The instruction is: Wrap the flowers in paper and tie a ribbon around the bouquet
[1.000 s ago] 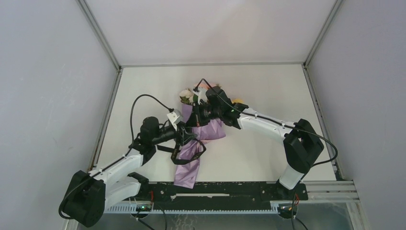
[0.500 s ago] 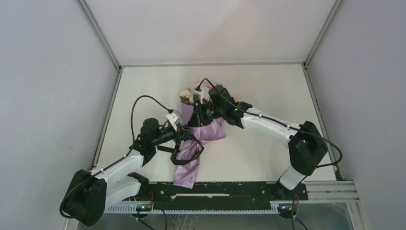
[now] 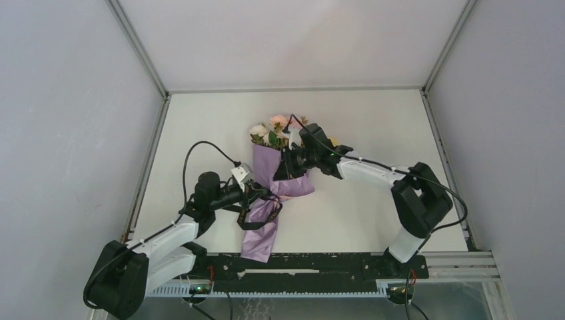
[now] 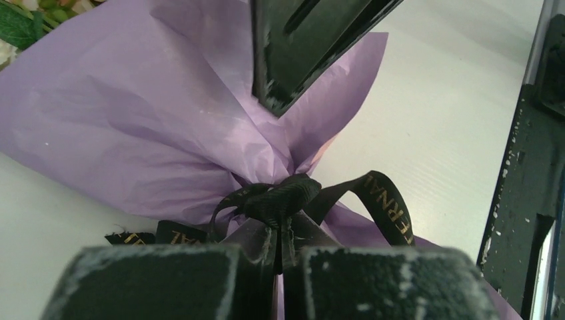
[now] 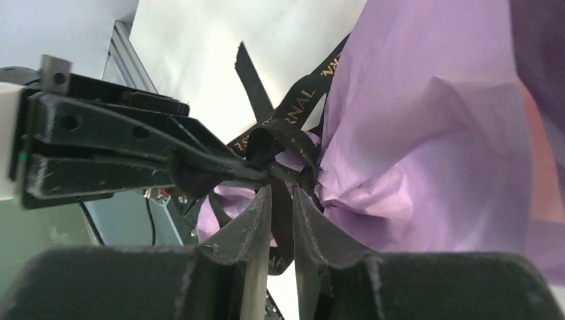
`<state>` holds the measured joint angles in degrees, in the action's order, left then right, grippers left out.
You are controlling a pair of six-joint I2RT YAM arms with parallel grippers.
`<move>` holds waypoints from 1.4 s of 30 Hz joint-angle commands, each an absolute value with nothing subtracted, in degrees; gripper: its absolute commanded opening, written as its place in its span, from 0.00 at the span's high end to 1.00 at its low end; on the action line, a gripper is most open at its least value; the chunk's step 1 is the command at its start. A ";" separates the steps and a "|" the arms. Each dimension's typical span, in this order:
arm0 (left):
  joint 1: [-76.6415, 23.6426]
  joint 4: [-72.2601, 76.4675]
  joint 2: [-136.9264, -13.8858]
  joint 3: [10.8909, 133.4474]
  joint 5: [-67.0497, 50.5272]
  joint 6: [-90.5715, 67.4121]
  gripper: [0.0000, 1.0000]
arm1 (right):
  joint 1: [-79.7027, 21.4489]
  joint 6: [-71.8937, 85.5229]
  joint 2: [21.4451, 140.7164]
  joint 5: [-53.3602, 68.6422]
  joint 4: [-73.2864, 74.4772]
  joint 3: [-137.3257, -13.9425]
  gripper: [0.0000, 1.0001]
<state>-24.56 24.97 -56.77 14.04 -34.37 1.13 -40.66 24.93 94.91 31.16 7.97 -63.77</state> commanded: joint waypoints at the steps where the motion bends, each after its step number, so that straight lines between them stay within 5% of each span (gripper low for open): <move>1: -24.11 27.47 -55.71 12.58 -37.18 3.28 1.00 | -41.70 23.64 97.48 33.39 0.88 -64.01 0.74; 29: -22.19 26.28 -56.03 13.99 -37.32 0.44 1.00 | -45.51 16.31 111.56 30.62 4.27 -72.82 0.59; 32: -22.06 26.20 -56.06 14.42 -36.85 -1.19 1.00 | -45.45 15.88 111.87 32.77 4.41 -72.73 0.70; 36: -21.79 25.75 -56.08 14.46 -35.77 -1.48 1.00 | -44.37 15.80 110.44 33.46 6.26 -72.73 0.99; 42: -21.81 26.80 -56.16 13.60 -29.41 -5.88 1.00 | -41.89 15.72 103.60 34.21 7.00 -71.04 1.00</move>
